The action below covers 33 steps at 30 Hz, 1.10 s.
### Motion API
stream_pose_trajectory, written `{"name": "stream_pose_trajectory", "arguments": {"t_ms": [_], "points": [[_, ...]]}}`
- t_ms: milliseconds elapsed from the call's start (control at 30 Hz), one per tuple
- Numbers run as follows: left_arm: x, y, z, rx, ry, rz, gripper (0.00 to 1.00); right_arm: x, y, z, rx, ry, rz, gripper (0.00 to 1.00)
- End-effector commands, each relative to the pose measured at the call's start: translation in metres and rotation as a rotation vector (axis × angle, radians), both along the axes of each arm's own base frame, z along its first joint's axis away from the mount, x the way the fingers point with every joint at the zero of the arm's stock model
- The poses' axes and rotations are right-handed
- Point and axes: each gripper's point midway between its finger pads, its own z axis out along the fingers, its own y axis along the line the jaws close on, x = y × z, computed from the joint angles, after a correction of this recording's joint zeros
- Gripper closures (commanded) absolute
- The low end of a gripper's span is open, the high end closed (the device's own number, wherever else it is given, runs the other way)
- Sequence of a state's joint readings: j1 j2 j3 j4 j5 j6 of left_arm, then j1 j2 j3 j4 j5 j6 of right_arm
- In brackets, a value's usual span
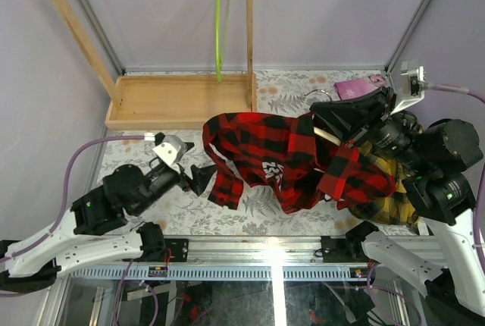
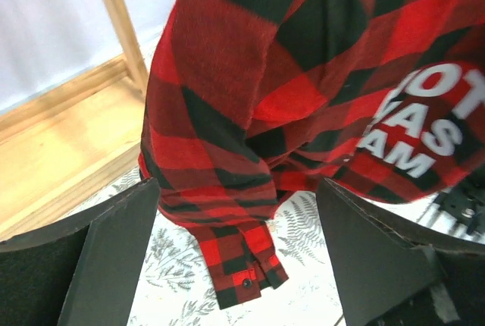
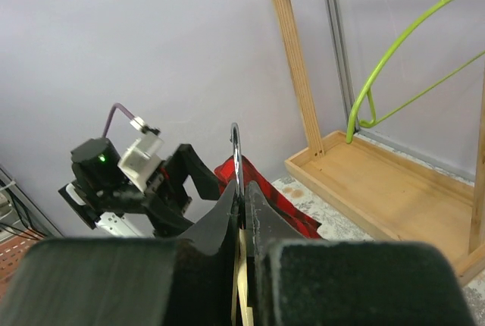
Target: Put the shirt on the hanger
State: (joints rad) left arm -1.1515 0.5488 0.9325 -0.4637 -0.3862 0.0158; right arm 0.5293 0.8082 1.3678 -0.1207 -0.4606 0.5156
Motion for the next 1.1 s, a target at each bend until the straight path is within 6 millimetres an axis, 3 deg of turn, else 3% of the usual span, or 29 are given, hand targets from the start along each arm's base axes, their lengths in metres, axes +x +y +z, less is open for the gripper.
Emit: {"name": "stream_pose_trajectory", "arguments": {"t_ms": [0, 167, 300, 500, 600, 733, 1067], "points": [[0.023, 0.001, 0.005, -0.071, -0.009, 0.145, 0.18, -0.01, -0.005, 0.038, 0.085, -0.072, 0.01, 1.0], [0.034, -0.004, 0.016, -0.131, -0.047, 0.193, 0.2, -0.013, -0.004, 0.038, 0.09, -0.066, 0.028, 1.0], [0.036, -0.007, 0.027, -0.165, -0.066, 0.195, 0.27, -0.01, -0.003, 0.031, 0.074, -0.05, 0.02, 1.0], [0.054, 0.027, 0.021, -0.12, -0.052, 0.425, 0.57, -0.013, -0.004, 0.029, 0.073, -0.05, 0.022, 1.0], [0.055, 0.041, 0.023, -0.126, -0.06, 0.474, 0.8, -0.015, -0.007, 0.03, 0.072, -0.055, 0.017, 1.0], [0.054, 0.061, 0.029, -0.158, -0.069, 0.533, 1.0, -0.02, -0.009, 0.031, 0.073, -0.066, 0.017, 1.0], [0.048, 0.104, 0.04, -0.142, -0.062, 0.663, 1.0, -0.033, -0.021, 0.029, 0.061, -0.103, -0.012, 1.0]]}}
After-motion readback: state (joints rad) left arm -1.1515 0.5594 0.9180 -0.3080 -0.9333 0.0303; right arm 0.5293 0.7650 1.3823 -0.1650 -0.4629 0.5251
